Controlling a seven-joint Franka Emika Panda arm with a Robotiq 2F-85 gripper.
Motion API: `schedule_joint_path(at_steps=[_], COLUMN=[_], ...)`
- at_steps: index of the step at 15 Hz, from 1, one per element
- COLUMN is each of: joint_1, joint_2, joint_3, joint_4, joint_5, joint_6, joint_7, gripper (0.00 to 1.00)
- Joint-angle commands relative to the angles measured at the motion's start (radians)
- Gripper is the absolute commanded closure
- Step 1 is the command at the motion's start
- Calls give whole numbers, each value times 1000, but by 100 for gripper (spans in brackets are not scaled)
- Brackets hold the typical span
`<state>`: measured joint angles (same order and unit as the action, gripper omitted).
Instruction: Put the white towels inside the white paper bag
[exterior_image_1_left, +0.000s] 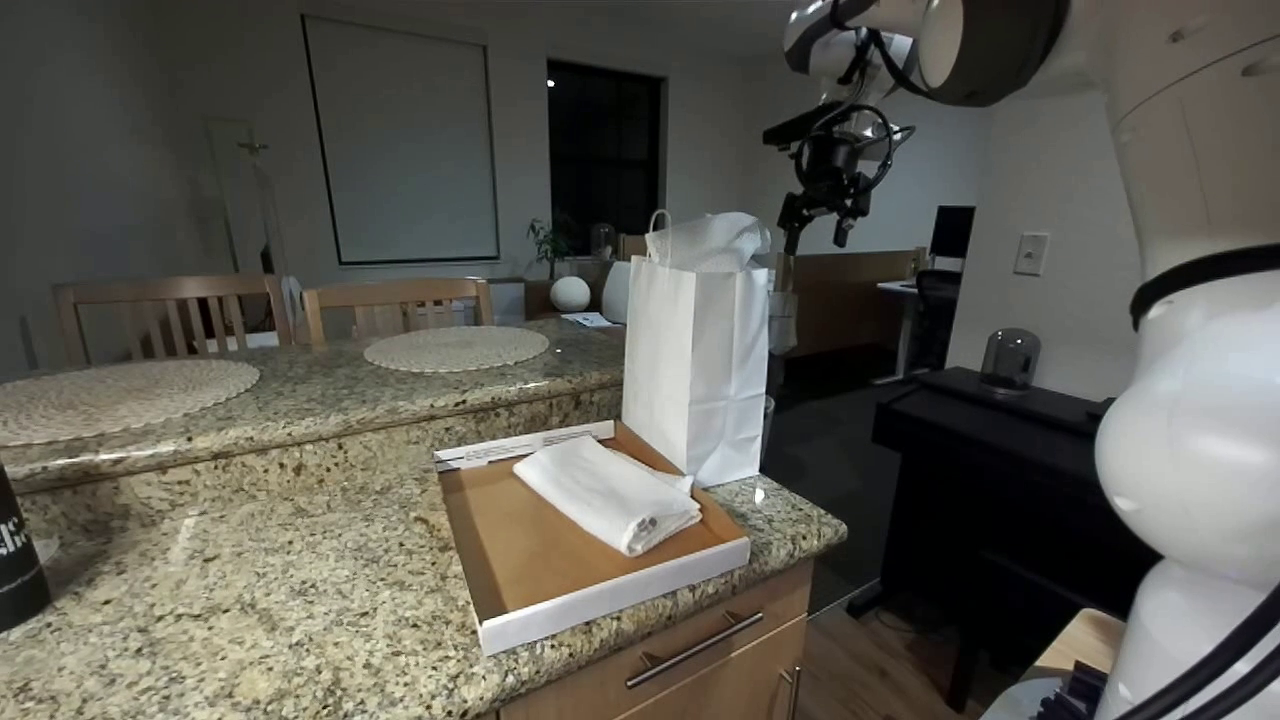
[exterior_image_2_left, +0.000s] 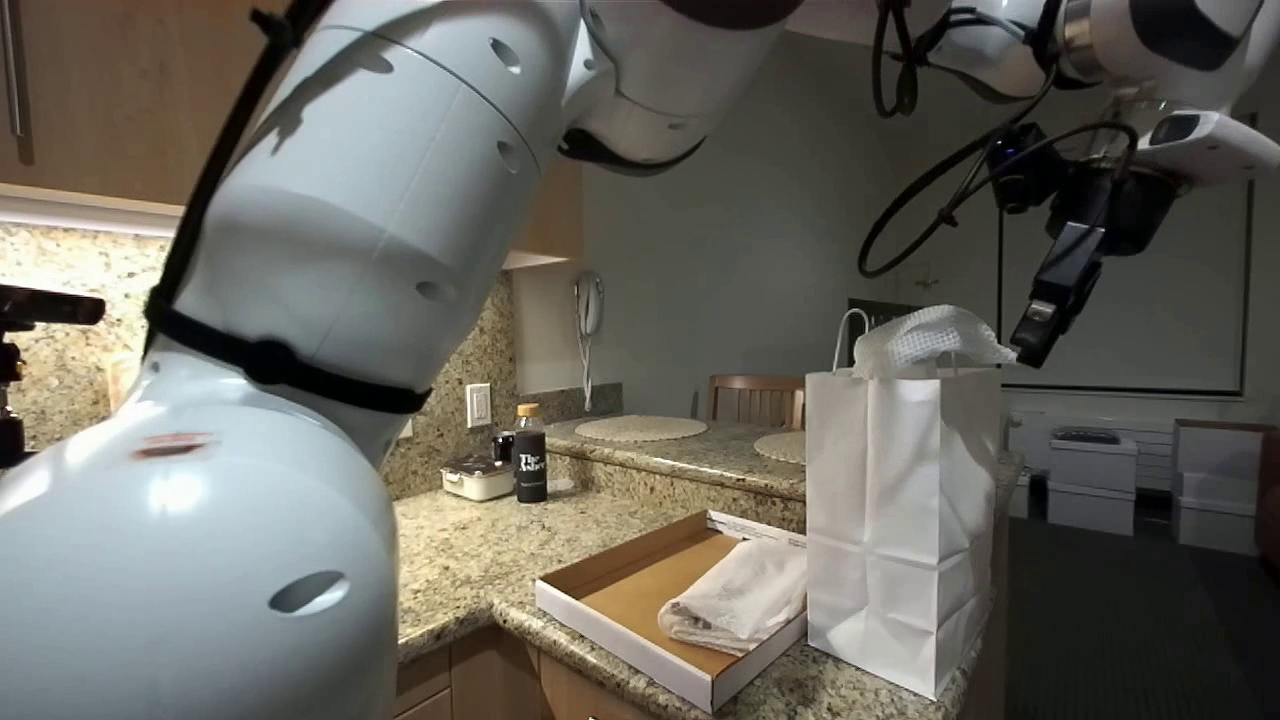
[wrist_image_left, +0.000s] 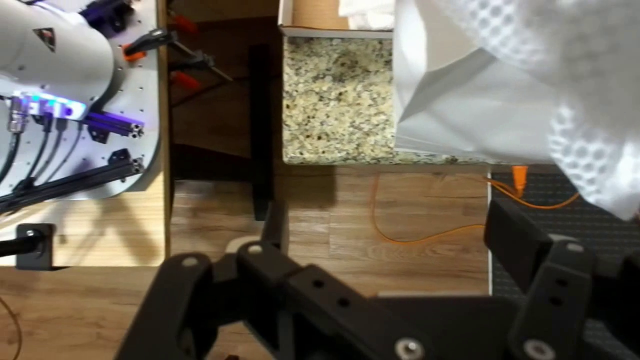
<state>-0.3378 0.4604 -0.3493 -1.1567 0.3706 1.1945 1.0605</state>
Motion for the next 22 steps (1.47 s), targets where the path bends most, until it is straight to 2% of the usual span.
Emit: schedule_joint_path(at_steps=[1, 5, 11, 14, 17, 20, 22], joint_1=[-3, 2, 12, 17, 16, -2, -6], joint_2=[44, 81, -16, -60, -75, -80, -69], joint_3=[40, 67, 70, 76, 81, 62, 43], joint_4=[58, 126, 103, 88, 86, 66, 61], joint_5=[-62, -67, 73, 125, 153, 170, 145], joint_6=[-127, -184, 55, 162, 201, 222, 206], joint_7=[17, 20, -6, -65, -71, -13, 4], gripper=[0, 0, 0, 0, 0, 0, 0])
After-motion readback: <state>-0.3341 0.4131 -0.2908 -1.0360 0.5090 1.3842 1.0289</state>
